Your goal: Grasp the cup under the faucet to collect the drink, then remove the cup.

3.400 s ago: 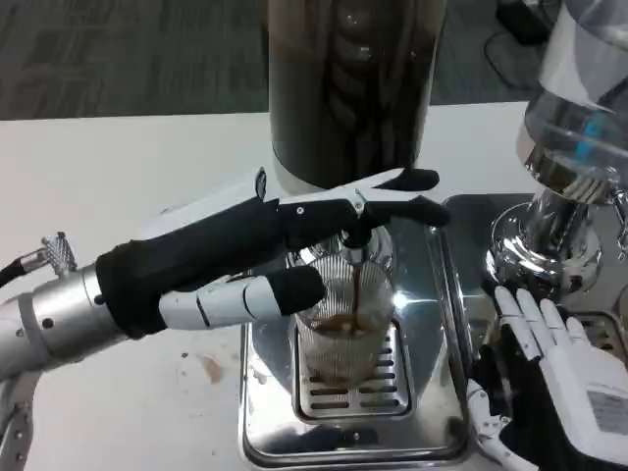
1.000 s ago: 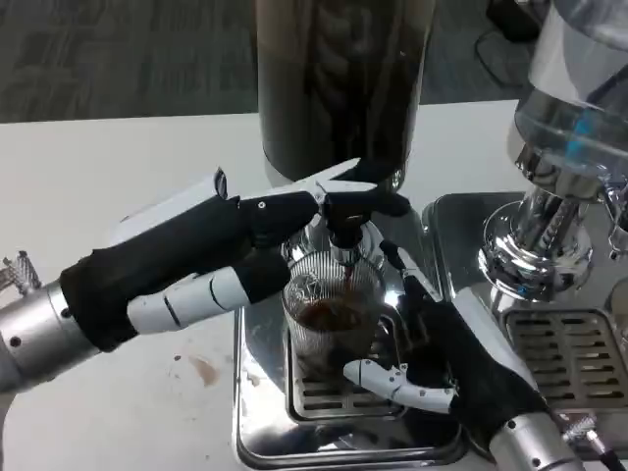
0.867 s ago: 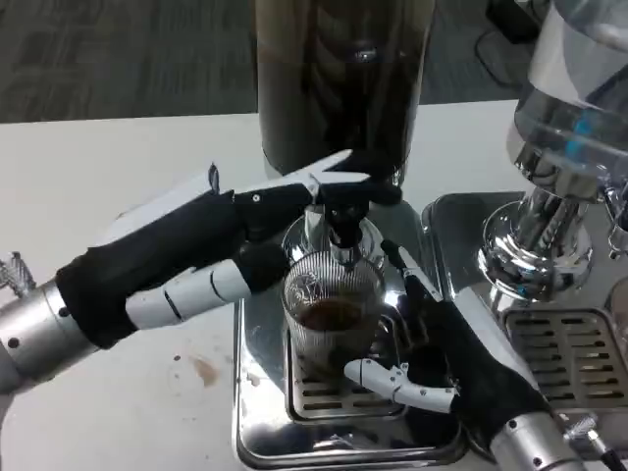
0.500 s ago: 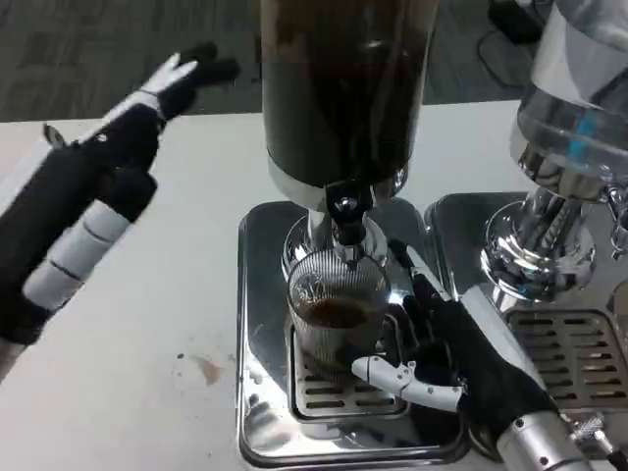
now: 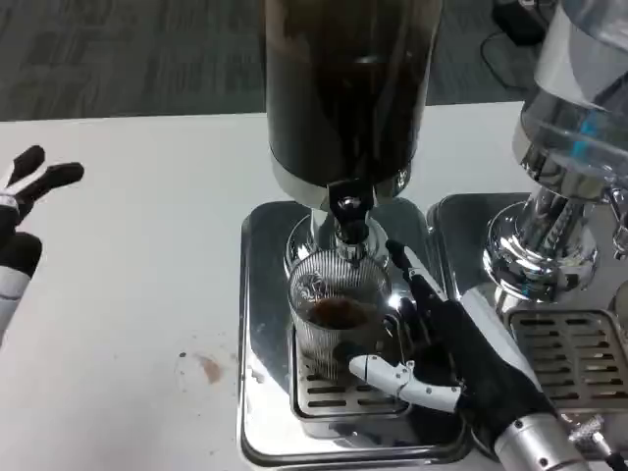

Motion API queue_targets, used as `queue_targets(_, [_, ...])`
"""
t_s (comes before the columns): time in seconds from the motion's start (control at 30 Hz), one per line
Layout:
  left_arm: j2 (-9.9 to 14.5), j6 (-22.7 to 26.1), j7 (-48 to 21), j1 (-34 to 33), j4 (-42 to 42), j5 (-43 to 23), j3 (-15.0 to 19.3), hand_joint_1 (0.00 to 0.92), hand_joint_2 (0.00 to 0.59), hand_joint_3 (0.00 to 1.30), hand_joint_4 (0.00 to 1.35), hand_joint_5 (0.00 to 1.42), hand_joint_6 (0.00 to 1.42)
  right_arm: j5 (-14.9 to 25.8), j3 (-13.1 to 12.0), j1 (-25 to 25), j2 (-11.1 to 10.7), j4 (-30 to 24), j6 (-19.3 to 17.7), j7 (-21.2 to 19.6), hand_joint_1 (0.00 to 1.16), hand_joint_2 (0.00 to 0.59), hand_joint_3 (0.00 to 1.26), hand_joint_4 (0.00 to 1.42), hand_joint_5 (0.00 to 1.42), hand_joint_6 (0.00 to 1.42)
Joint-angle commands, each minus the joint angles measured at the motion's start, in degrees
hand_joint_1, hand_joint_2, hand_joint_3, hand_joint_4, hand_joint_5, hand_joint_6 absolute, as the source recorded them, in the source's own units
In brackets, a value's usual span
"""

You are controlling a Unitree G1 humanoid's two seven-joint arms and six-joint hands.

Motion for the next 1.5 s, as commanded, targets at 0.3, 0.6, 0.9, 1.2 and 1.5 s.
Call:
queue_targets(0.3, [-0.4, -1.7, 3.3, 4.1, 6.1, 2.7, 0.1, 0.000, 0.226, 0.31, 0.00, 0.09, 0.00, 1.4, 0.3, -0.9, 3.3, 6.4, -7.5, -4.1, 0.68, 0.142, 0.00, 0.00, 0.00, 0.00])
queue_targets(0.6, [0.2, -0.3, 3.4, 5.2, 6.8, 2.0, 0.5, 0.000, 0.223, 0.32, 0.00, 0.10, 0.00, 4.0, -0.1, -2.7, 5.2, 13.7, -15.7, -5.5, 0.72, 0.132, 0.00, 0.00, 0.00, 0.01])
queue_targets(0.9, [0.2, 0.6, 3.0, 5.7, 6.3, 1.2, 0.2, 0.000, 0.228, 0.34, 0.00, 0.11, 0.00, 4.6, -0.2, -4.4, 5.9, 18.9, -19.9, -5.6, 0.78, 0.123, 0.00, 0.00, 0.00, 0.11])
queue_targets(1.2, [0.0, 1.5, 3.2, 6.4, 5.0, 1.2, 0.2, 0.000, 0.230, 0.35, 0.00, 0.12, 0.00, 5.1, -0.5, -5.5, 7.4, 22.2, -22.3, -6.3, 0.80, 0.119, 0.00, 0.00, 0.04, 0.20])
queue_targets(1.5, [0.0, 2.1, 3.3, 7.0, 4.2, 0.9, 0.3, 0.000, 0.229, 0.38, 0.02, 0.13, 0.00, 5.2, -0.1, -6.5, 7.2, 23.1, -21.4, -5.1, 0.84, 0.119, 0.00, 0.08, 0.18, 0.34])
